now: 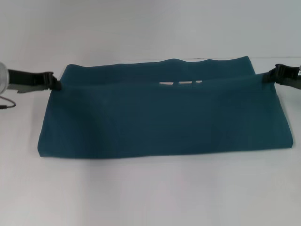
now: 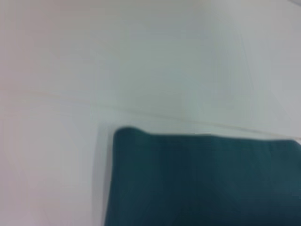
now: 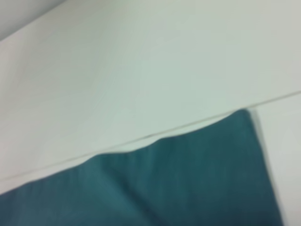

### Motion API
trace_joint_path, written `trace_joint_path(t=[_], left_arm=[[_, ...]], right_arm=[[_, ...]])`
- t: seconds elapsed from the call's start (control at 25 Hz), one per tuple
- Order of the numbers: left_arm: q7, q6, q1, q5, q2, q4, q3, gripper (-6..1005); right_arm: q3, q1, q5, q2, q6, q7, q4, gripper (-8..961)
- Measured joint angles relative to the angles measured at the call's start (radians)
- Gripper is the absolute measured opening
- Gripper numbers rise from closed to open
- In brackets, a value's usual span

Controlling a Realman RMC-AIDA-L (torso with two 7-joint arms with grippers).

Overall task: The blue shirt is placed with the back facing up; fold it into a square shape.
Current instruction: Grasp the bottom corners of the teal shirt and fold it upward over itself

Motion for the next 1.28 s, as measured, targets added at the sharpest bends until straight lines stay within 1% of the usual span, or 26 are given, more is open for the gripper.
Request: trace_joint_path(t=[0.24, 0.36, 0.52, 0.72, 0.92, 1.04, 1.28], left_arm=[[0.001, -0.098, -0.023, 0.000, -0.014, -0.006, 0.001, 32], [0.001, -0.141, -0.040, 0.000, -0.016, -0.012, 0.002, 32], [-0.001, -0.213, -0.062, 0.000, -0.026, -0.035, 0.002, 32], [0.007, -0.310, -0.090, 0.000, -0.029, -0.113, 0.015, 32], [0.006, -0.375, -0.093, 0.000, -0.041, -0.131, 0.041, 32], [-0.001, -0.390, -0.094, 0.000, -0.041, -0.132, 0.046, 32], [-0.004, -0.402, -0.093, -0.003, -0.046, -0.131, 0.038, 31]], right_arm=[[0.000, 0.014, 0.014, 0.015, 0.092, 0.003, 0.004, 44], [0.000, 0.029, 0.015, 0.021, 0.133, 0.005, 0.009, 45], [-0.009, 0.054, 0.012, 0.032, 0.211, 0.005, 0.035, 48], [-0.055, 0.088, 0.010, 0.046, 0.369, 0.006, 0.104, 53], [-0.120, 0.112, 0.009, 0.060, 0.501, 0.006, 0.149, 57], [-0.141, 0.125, 0.008, 0.065, 0.534, 0.006, 0.160, 60], [-0.151, 0.143, 0.012, 0.068, 0.539, 0.006, 0.159, 66]])
